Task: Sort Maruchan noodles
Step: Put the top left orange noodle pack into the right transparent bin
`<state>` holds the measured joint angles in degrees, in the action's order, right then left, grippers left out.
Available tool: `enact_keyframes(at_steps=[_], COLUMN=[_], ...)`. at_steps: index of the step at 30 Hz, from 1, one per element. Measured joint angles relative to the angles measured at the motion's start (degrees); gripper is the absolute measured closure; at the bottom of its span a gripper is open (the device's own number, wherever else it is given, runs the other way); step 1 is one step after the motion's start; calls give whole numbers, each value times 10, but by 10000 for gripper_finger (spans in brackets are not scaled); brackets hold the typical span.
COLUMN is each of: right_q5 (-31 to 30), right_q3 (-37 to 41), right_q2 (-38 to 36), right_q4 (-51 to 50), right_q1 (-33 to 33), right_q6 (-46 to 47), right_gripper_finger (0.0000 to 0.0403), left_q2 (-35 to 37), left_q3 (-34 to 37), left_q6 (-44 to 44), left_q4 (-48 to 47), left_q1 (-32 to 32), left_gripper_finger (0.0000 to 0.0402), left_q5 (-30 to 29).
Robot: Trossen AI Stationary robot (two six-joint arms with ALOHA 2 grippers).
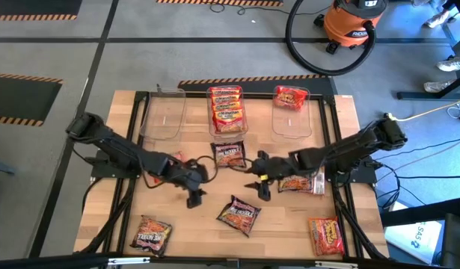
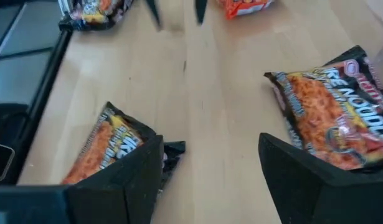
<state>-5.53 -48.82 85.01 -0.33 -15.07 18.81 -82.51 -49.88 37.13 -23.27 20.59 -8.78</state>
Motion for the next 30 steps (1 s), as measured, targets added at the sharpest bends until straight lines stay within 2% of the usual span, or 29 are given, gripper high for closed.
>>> enact_keyframes(at_steps=[7,10,13,16,24,30], right_q5=[-80,-96,-93,-92,-88,-84], right_q3=[9,9,8,8,8,8], right_q2=[10,23,40,57,78,78], right_q4=[12,22,38,44,47,49], right_q1=[-55,-67,-68,-67,-67,-67], right_q6=[23,24,24,24,24,20], right_gripper_finger=[159,159,159,159,159,159], left_q2=[66,85,91,91,90,92], left_q3=[0,0,0,16,92,122], left_q6=[246,369,438,466,463,395], left_q4=[-247,-334,-398,-401,-341,-271], left_q1=[33,32,22,-3,-63,-70], left_gripper_finger=[188,188,188,188,188,188], left_q5=[-43,-69,-71,-79,-67,-46])
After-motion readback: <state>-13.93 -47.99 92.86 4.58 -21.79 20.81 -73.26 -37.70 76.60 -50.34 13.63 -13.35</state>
